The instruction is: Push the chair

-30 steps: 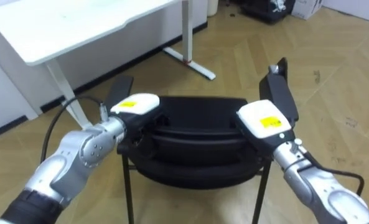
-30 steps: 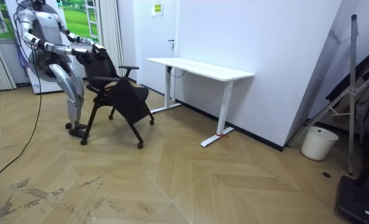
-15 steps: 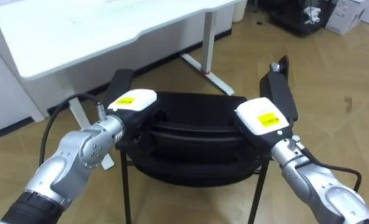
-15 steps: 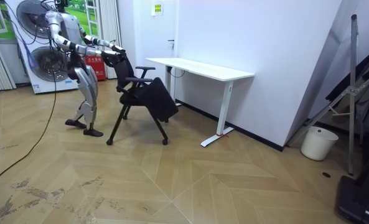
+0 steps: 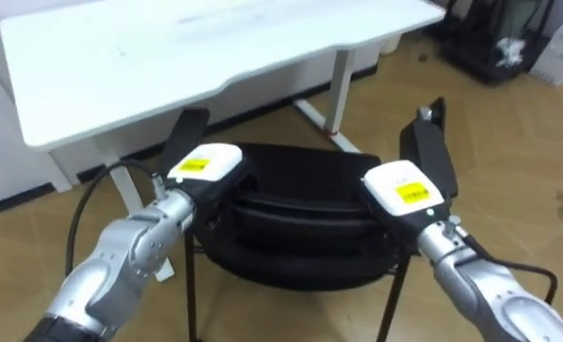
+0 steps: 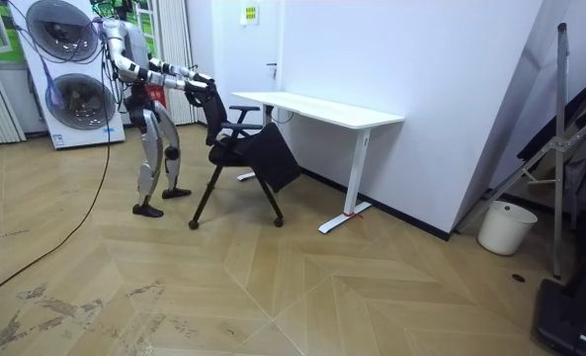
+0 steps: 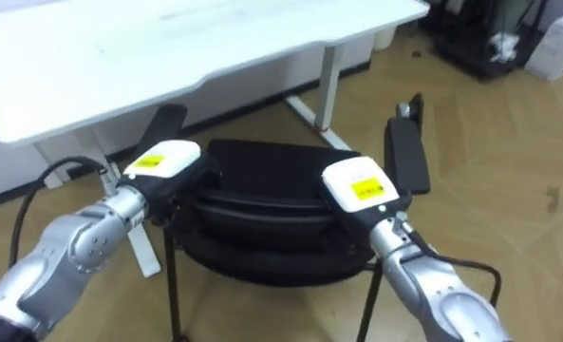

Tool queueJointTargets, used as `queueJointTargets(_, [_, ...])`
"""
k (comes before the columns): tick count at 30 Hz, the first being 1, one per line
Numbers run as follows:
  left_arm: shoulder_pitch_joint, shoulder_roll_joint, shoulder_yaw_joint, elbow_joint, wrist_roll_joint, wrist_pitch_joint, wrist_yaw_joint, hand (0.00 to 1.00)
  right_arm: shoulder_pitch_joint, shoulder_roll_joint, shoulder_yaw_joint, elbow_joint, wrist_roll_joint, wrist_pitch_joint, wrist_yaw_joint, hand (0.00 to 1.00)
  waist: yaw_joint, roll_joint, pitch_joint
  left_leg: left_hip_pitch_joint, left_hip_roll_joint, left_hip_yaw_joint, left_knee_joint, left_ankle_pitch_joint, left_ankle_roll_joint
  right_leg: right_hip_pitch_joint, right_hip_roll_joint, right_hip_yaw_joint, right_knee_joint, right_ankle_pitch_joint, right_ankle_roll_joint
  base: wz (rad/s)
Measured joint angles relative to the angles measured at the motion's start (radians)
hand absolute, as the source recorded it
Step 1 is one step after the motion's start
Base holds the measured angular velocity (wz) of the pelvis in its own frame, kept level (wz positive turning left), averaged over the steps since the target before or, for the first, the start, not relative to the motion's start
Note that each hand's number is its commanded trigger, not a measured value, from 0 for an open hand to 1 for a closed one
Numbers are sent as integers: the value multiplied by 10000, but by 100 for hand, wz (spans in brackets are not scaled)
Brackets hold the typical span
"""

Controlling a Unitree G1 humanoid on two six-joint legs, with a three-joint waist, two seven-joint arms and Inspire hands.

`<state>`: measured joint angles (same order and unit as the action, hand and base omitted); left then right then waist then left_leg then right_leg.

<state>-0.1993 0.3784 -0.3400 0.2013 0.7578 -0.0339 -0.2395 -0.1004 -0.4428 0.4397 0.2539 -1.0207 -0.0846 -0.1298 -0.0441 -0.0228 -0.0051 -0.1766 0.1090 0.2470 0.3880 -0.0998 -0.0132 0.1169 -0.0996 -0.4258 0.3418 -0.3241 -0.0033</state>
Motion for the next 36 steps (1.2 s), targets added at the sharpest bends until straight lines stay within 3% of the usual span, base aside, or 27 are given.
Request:
queueJointTargets(5, [10, -17, 61, -3, -69, -110, 4, 100, -27, -204, 21, -236, -91, -10, 28, 100, 163, -10, 24, 318, -433, -78, -452, -15, -13, 400, -352, -461, -74, -95, 172, 20])
queueJointTargets(7, [-29, -62, 133, 0, -71, -172, 42, 100, -52, -267, -2, -322, -101, -2, 16, 100, 170, 0, 39, 336, -561, -21, -489, -110, 107, 197, -672, -530, 669, -146, 260, 32])
queueJointTargets(8, [-29, -59, 133, 7, -80, -181, 60, 100, -59, -274, 0, -320, -100, -2, 12, 100, 184, -12, 49, 384, -608, -13, -541, -122, 124, 95, -772, -471, 978, -149, 266, 28])
queueJointTargets(10, [-44, -67, 131, 16, -96, -206, 135, 100, -59, -366, -8, -390, -101, -13, -36, 100, 180, -35, 96, 550, -864, -11, -666, -269, 262, -393, -1320, -315, 2624, -120, 313, 31])
queueJointTargets(12, [-68, -119, 127, 17, -93, -148, 137, 100, -59, -380, -6, -394, -114, -18, -93, 100, 108, -96, 118, 657, -1119, -18, -515, -435, 400, -595, -1654, -45, 3547, -19, 388, 42])
queueJointTargets(14, [-75, -169, 113, 21, -94, -101, 168, 100, -57, -399, -9, -365, -112, -18, -140, 100, 64, -94, 201, 842, -1270, -124, -417, -587, 512, -660, -1764, 278, 4074, 318, 414, 48])
queueJointTargets(16, [-75, -165, 63, 22, -81, -116, 272, 100, -44, -381, -4, -266, -89, -25, -200, 100, 68, 48, 285, 1093, -1217, -660, -453, -690, 580, -970, -1476, 980, 4777, 1401, 406, 47])
queueJointTargets(17, [-71, -123, 24, 21, -82, -131, 341, 100, -38, -355, -5, -239, -91, -24, -215, 100, 82, 146, 336, 1134, -1125, -868, -477, -708, 604, -1189, -1343, 1234, 4992, 1534, 396, 24])
queueJointTargets(18, [-89, 73, 37, -42, -108, -230, 407, 100, -75, -328, -4, -246, -95, -14, -251, 100, 202, 185, 345, 1104, -1072, -1332, -514, -831, 484, -1703, -1080, 1789, 5243, 1085, 506, 0])
queueJointTargets(19, [-104, 200, 172, -72, -176, -285, 422, 100, -251, -262, 95, -254, -116, 31, -271, 100, 319, 215, 351, 1016, -1054, -1695, -513, -905, 418, -2279, -808, 2126, 5171, 407, 490, 4])
queueJointTargets(20, [-114, 203, 228, -61, -181, -301, 423, 100, -339, -260, 151, -261, -125, 56, -266, 100, 296, 283, 379, 1002, -1053, -1971, -529, -917, 395, -2495, -629, 2255, 4907, 184, 434, 32])
queueJointTargets(21, [-120, 209, 250, -8, -182, -274, 424, 100, -416, -252, 259, -277, -197, 127, -247, 100, 295, 413, 374, 1037, -1044, -2368, -629, -902, 320, -2836, -260, 2726, 4063, -29, 379, 64])
queueJointTargets(22, [-113, 219, 246, 68, -194, -287, 408, 100, -412, -226, 305, -263, -230, 136, -207, 100, 272, 418, 367, 1208, -1049, -2656, -775, -879, 231, -3018, -29, 3312, 2930, -13, 373, 74])
queueJointTargets(23, [-102, 226, 244, 94, -199, -288, 384, 100, -408, -210, 332, -253, -232, 136, -177, 100, 223, 408, 361, 1259, -1052, -2845, -818, -905, 166, -3048, 28, 3547, 2260, 81, 397, 80])
queueJointTargets(24, [-84, 256, 244, 131, -211, -300, 328, 100, -393, -149, 352, -254, -246, 136, -89, 100, 209, 347, 346, 1335, -1043, -3149, -750, -1020, 1, -3142, 128, 4153, 1135, 730, 551, 87])
queueJointTargets(25, [-6, 266, 245, 155, -212, -282, 279, 100, -346, -77, 389, -249, -381, 139, -5, 100, 196, 301, 263, 1281, -1055, -3389, -468, -1225, -212, -2976, 174, 4080, 967, 1484, 348, 83])
queueJointTargets(26, [10, 231, 215, 160, -196, -255, 275, 100, -326, -60, 395, -264, -394, 140, 23, 100, 207, 365, 216, 1252, -947, -3454, -394, -1273, -267, -2842, 197, 3756, 883, 1445, 271, 84])
queueJointTargets(28, [-13, 186, 209, 149, -192, -327, 288, 100, -278, -239, 383, -308, -209, 124, 22, 100, -52, 418, 209, 1274, -537, -3422, -572, -1196, -391, -2296, 359, 2847, 416, 1457, -44, 94])
queueJointTargets(31, [96, 192, 176, 13, -167, -363, 293, 100, -172, -395, 385, -458, -10, 108, 158, 100, -63, 414, 197, 1531, -282, -3420, -974, -1029, -672, -1954, 665, 2716, 171, 1390, -210, 33])
queueJointTargets(36, [112, -40, 243, 37, 48, -352, 318, 100, -139, -579, 349, -713, 14, 105, 678, 100, -70, 341, 206, 1544, -106, -3397, -954, -953, -798, -1687, 736, 2153, 182, 1203, -428, 23])
